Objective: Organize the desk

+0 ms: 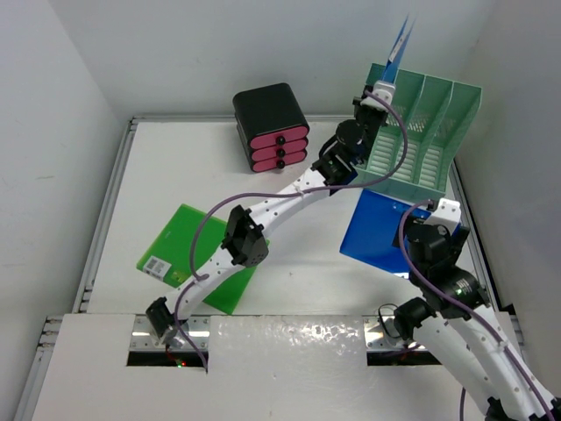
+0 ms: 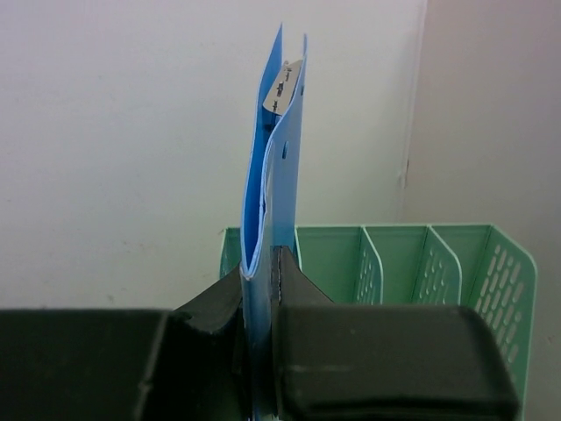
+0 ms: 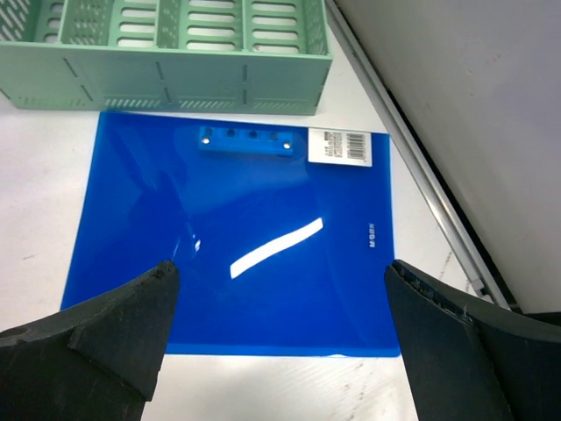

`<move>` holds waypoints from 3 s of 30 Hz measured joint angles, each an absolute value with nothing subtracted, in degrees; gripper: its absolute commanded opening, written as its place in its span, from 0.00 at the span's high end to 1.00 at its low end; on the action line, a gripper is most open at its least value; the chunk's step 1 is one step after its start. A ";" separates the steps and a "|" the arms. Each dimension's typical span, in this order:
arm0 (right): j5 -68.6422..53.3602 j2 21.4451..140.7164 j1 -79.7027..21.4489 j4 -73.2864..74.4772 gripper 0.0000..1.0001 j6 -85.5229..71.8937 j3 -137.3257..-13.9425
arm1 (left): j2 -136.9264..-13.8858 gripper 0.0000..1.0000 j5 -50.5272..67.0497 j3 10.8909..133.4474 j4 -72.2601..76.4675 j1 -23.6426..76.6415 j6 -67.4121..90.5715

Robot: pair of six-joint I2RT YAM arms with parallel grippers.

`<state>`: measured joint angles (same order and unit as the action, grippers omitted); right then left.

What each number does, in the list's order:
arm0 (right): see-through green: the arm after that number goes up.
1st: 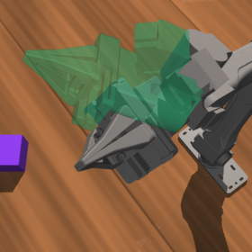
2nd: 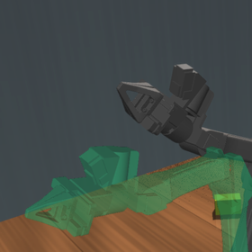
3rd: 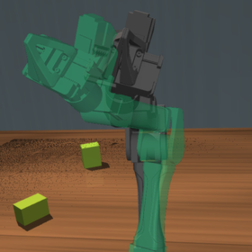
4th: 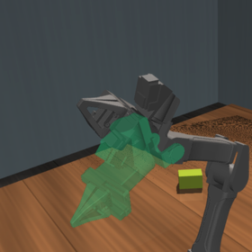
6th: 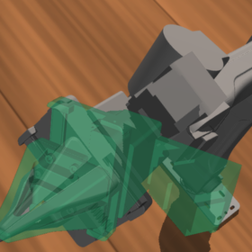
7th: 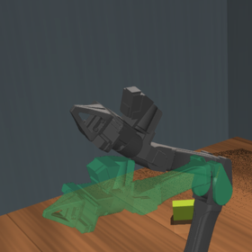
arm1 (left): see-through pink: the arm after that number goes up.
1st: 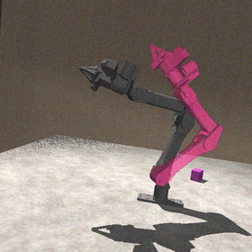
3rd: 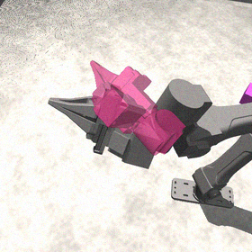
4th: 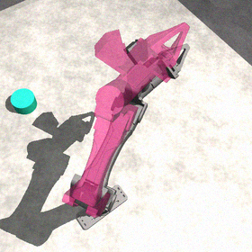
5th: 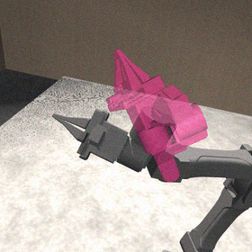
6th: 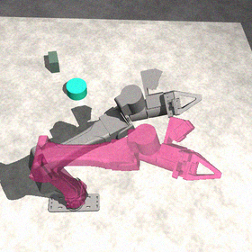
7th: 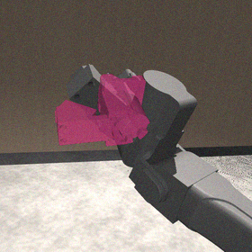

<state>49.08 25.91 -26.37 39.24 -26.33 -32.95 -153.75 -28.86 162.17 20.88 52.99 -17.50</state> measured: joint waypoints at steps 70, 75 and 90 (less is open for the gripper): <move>-1.58 69.80 27.90 13.37 0.01 -22.20 -30.70 | -88.40 0.20 0.32 89.56 -35.99 51.64 -19.70; 3.62 75.42 30.24 7.01 0.01 -19.33 -30.39 | -92.77 0.21 0.82 89.65 -35.86 51.62 -22.57; -0.21 86.39 37.30 -13.30 0.02 -18.31 -29.41 | -121.01 0.27 4.36 96.97 -27.70 50.68 -18.65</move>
<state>-0.21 86.39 37.30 -13.30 -18.31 -29.41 -121.01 4.36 96.97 -27.70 50.68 -18.65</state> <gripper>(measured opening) 0.982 0.733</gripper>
